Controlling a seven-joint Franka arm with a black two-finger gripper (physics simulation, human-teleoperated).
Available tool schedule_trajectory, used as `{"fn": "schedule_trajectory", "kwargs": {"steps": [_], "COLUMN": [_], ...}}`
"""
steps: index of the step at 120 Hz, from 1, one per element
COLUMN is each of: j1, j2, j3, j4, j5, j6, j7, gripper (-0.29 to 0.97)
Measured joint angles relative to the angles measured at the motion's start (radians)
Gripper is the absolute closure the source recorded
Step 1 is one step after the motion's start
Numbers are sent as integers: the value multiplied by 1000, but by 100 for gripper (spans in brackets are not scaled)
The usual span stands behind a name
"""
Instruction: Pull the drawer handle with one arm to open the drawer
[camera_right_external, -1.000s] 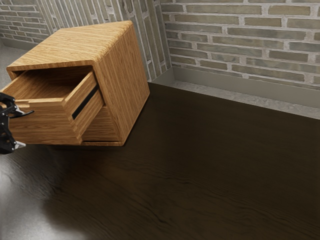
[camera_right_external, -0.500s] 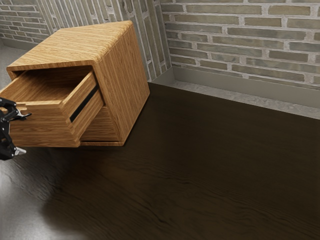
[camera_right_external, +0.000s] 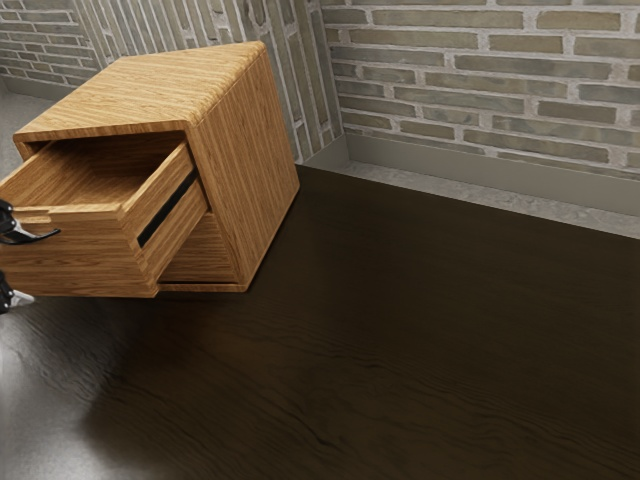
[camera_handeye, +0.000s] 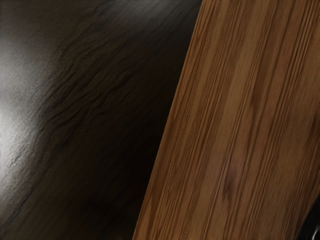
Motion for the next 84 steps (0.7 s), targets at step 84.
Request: {"fn": "schedule_trajectory", "kwargs": {"steps": [84], "j1": [82], "j2": [-65], "j3": [-276], "j4": [47], "j5": [-49], "j6": [-39], "j7": [2], "gripper": [3]}}
